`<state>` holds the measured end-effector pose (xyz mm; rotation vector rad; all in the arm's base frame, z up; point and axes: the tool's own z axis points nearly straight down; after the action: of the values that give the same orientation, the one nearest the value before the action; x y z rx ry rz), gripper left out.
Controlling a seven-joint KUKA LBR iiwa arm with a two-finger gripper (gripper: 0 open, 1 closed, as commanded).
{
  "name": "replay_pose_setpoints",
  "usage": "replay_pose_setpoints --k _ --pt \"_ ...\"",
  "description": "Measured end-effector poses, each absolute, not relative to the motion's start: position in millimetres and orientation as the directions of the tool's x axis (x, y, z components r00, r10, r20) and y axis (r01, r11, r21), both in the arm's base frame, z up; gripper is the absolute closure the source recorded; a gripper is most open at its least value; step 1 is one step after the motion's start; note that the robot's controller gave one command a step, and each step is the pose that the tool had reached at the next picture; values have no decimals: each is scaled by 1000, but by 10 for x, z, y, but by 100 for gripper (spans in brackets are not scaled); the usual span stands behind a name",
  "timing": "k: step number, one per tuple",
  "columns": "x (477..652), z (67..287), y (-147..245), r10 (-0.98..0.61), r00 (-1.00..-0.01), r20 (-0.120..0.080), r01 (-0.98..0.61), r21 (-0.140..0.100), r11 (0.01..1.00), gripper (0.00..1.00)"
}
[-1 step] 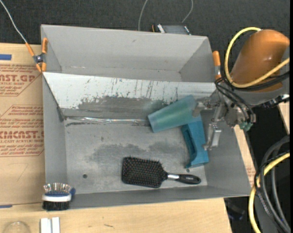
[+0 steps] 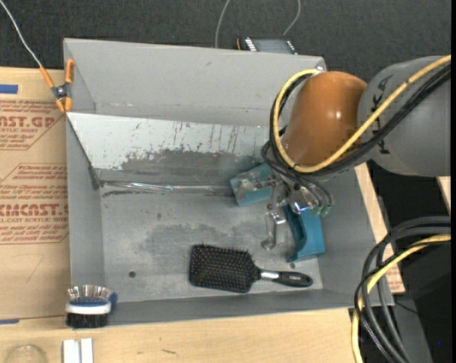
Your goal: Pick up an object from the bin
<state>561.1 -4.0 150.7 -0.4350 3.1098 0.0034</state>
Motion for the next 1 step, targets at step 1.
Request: replay_pose_setpoints --k 1 --pt "5121 1004 669 -437 -899 1 -437 7 899 0"
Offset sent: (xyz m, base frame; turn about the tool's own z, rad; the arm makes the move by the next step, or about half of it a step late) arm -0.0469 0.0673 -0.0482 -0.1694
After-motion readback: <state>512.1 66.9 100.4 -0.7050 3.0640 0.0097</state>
